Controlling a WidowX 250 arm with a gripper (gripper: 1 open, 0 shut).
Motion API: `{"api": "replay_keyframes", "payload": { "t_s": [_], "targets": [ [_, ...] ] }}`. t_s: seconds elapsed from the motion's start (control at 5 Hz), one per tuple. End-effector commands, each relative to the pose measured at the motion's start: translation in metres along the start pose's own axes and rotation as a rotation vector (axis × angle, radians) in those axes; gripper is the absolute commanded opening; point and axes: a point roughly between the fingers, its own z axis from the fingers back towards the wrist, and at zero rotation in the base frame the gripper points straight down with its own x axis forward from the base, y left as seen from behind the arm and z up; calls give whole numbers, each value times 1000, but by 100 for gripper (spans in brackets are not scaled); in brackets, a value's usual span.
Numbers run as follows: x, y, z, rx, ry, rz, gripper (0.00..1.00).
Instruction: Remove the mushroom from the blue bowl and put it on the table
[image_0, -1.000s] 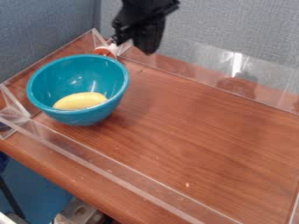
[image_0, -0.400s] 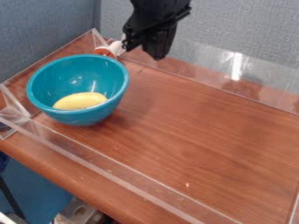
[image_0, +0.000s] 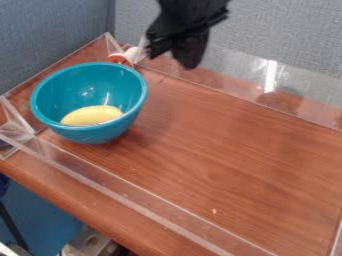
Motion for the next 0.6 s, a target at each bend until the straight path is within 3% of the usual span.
{"api": "replay_keyframes", "payload": {
  "t_s": [0.0, 0.2, 0.4],
  "targets": [
    [-4, -51, -4, -60, -7, -29, 0],
    [-15, -84, -25, -53, -13, -30, 0],
    [-23, -107, -39, -64, -12, -66, 0]
  ]
}}
